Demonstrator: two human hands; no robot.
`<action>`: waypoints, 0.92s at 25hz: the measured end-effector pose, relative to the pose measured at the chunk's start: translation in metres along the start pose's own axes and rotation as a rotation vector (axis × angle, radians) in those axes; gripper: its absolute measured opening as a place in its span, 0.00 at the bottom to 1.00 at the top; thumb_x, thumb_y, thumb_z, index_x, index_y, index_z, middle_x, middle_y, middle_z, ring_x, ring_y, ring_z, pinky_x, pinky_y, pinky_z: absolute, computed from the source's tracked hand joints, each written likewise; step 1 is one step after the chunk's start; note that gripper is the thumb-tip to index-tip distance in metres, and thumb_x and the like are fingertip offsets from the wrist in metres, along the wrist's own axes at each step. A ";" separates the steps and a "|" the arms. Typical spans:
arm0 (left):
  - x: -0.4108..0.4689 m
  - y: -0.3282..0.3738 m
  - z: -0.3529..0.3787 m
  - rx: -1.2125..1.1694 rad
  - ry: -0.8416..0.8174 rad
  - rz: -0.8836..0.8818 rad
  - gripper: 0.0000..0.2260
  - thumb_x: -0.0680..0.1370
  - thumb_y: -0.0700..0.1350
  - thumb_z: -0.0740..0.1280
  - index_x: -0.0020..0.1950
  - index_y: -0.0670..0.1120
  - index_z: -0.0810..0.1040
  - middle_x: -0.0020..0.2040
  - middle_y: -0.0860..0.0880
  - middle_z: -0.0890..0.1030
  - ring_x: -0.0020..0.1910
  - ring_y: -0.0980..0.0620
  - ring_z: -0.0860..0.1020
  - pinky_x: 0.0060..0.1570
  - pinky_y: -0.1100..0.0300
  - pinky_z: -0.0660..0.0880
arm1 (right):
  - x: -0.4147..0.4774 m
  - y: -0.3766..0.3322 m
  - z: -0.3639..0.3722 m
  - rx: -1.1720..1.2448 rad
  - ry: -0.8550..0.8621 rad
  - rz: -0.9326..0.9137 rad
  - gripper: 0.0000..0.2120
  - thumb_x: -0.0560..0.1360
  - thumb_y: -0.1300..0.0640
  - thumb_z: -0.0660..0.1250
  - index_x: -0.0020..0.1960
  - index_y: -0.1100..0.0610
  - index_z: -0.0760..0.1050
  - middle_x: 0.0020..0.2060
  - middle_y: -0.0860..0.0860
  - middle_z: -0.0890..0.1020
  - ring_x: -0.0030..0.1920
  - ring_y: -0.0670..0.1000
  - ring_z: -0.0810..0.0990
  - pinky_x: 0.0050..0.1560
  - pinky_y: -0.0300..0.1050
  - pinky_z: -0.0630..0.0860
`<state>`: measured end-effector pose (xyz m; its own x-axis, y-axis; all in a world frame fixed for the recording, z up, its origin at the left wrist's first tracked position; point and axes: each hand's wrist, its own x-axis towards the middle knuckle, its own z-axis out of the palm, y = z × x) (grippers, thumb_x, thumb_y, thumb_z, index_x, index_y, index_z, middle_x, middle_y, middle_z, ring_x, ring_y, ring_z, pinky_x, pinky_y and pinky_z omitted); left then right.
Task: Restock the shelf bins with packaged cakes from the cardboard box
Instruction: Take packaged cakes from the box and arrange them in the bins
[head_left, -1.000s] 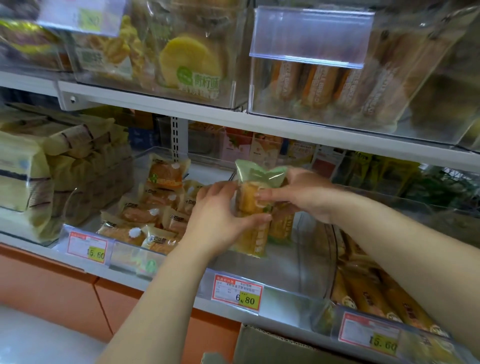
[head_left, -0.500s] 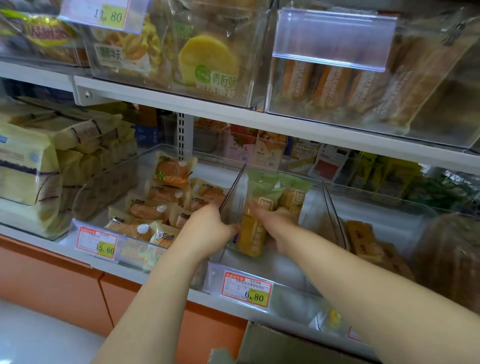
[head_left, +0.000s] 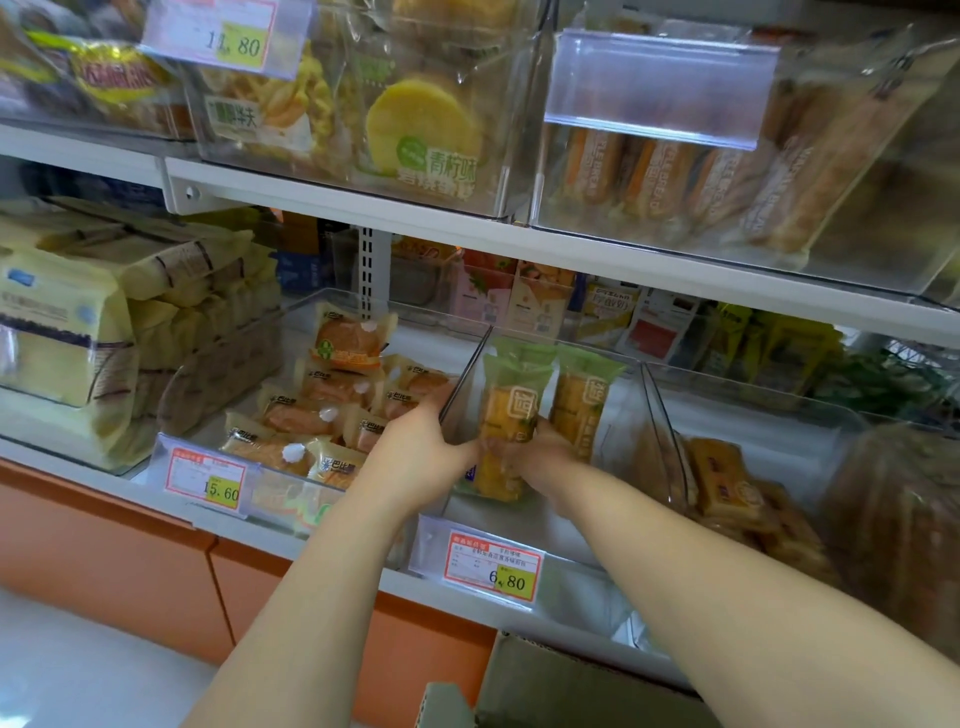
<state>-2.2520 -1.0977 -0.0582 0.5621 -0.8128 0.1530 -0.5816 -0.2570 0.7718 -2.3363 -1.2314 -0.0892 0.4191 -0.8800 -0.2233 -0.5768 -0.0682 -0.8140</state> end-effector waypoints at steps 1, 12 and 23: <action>-0.001 0.001 -0.001 -0.001 0.009 0.005 0.30 0.75 0.54 0.70 0.74 0.52 0.65 0.62 0.51 0.78 0.58 0.50 0.76 0.50 0.62 0.69 | -0.004 -0.002 -0.003 0.018 -0.011 0.013 0.33 0.73 0.45 0.71 0.72 0.54 0.64 0.65 0.52 0.76 0.61 0.55 0.77 0.53 0.45 0.74; -0.119 0.044 0.032 0.039 0.425 0.625 0.13 0.75 0.46 0.65 0.58 0.45 0.78 0.44 0.51 0.79 0.41 0.53 0.76 0.44 0.63 0.72 | -0.176 0.038 -0.083 0.157 0.169 -0.619 0.16 0.78 0.55 0.66 0.65 0.47 0.70 0.50 0.45 0.78 0.47 0.40 0.77 0.46 0.29 0.74; -0.251 -0.064 0.151 0.716 -0.793 -0.213 0.35 0.80 0.53 0.64 0.79 0.42 0.49 0.64 0.35 0.76 0.62 0.38 0.76 0.56 0.52 0.72 | -0.260 0.278 -0.051 -0.739 -0.803 -0.089 0.41 0.67 0.33 0.71 0.74 0.40 0.58 0.71 0.52 0.68 0.69 0.54 0.68 0.67 0.46 0.66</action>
<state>-2.4447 -0.9567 -0.2391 0.3016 -0.7556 -0.5815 -0.8693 -0.4684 0.1578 -2.6417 -1.0451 -0.2302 0.6603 -0.3131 -0.6826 -0.6877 -0.6175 -0.3819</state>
